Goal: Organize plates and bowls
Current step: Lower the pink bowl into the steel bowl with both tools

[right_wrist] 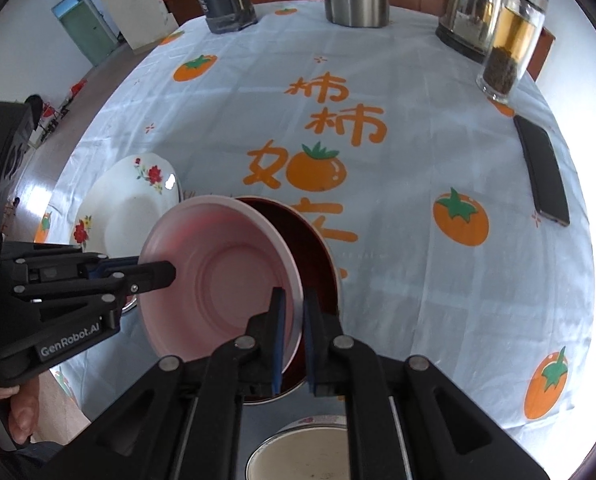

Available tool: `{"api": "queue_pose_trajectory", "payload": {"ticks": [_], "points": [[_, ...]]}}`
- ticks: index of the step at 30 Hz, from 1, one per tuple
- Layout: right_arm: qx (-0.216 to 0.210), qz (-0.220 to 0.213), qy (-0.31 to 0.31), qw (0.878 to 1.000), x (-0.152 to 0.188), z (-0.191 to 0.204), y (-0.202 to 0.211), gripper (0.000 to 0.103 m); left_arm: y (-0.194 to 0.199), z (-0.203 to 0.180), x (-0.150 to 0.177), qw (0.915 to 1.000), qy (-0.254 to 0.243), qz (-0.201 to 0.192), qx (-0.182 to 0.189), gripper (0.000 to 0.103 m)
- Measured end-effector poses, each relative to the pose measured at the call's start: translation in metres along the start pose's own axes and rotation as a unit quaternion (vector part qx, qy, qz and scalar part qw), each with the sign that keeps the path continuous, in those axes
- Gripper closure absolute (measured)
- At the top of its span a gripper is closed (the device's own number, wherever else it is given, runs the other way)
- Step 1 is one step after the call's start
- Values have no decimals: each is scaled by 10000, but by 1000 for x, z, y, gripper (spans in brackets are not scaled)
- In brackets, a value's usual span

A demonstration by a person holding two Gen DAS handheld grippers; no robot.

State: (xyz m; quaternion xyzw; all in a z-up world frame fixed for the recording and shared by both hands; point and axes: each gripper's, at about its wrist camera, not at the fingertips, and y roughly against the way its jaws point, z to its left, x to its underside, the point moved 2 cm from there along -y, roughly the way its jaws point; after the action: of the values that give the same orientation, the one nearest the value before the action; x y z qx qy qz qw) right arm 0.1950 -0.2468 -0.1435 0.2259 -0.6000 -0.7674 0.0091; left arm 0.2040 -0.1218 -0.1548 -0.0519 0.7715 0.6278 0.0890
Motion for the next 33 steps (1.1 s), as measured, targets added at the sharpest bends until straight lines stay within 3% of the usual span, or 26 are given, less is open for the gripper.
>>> {"api": "queue_pose_trajectory", "payload": {"ticks": [9,26,33], "points": [[87,125,-52,9999,2,-7,-4,95,-3,-11,-6,9994,-299,-39,-142,95],[30,-34,-115,9999,0,-11,8,95,1,-10,-5,9998,-129,47,123,95],[50,-60,-125,9999,2,-13,11,95,4,-18,-4,9995,-312,-28,12,95]]}}
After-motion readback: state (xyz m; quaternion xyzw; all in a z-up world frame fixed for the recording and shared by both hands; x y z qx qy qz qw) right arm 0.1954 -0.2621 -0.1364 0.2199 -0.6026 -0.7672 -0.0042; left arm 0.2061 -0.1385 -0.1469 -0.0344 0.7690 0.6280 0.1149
